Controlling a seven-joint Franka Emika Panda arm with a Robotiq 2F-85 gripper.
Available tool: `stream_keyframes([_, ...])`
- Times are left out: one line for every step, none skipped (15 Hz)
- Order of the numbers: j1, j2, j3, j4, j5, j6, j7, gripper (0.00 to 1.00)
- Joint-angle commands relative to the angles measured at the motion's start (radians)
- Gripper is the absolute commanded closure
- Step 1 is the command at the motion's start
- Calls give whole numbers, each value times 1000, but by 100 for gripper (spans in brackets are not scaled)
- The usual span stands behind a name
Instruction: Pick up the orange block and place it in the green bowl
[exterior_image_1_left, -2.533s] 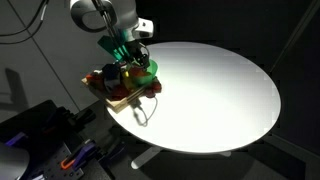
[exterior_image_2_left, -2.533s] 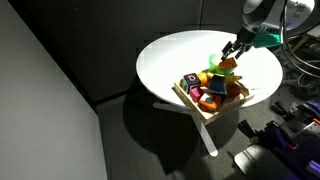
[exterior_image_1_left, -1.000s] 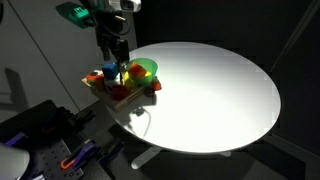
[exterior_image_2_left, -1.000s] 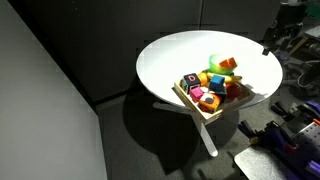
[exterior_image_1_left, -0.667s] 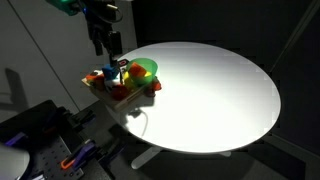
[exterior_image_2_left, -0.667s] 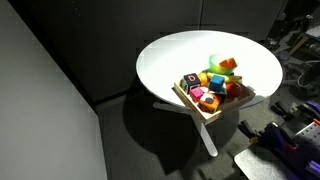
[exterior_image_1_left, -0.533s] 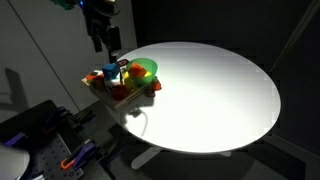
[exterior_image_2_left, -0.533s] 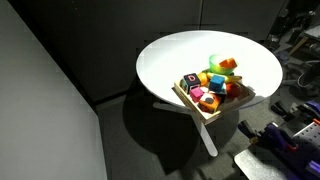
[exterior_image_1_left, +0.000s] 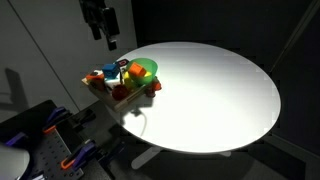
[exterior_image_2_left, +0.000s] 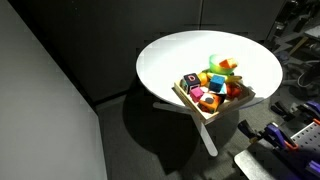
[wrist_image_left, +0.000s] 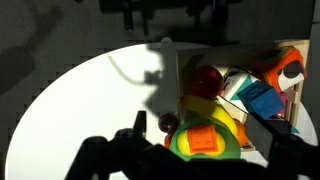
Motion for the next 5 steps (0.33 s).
stream_keyframes([2, -4, -2, -1, -1, -1, 2, 0])
stream_keyframes([2, -5, -2, -3, -1, 0, 3, 0])
stream_keyframes([2, -5, -2, -5, -1, 1, 3, 0])
stream_keyframes([2, -5, -2, -6, -1, 1, 3, 0])
stream_keyframes([2, -5, -2, -7, -1, 2, 3, 0])
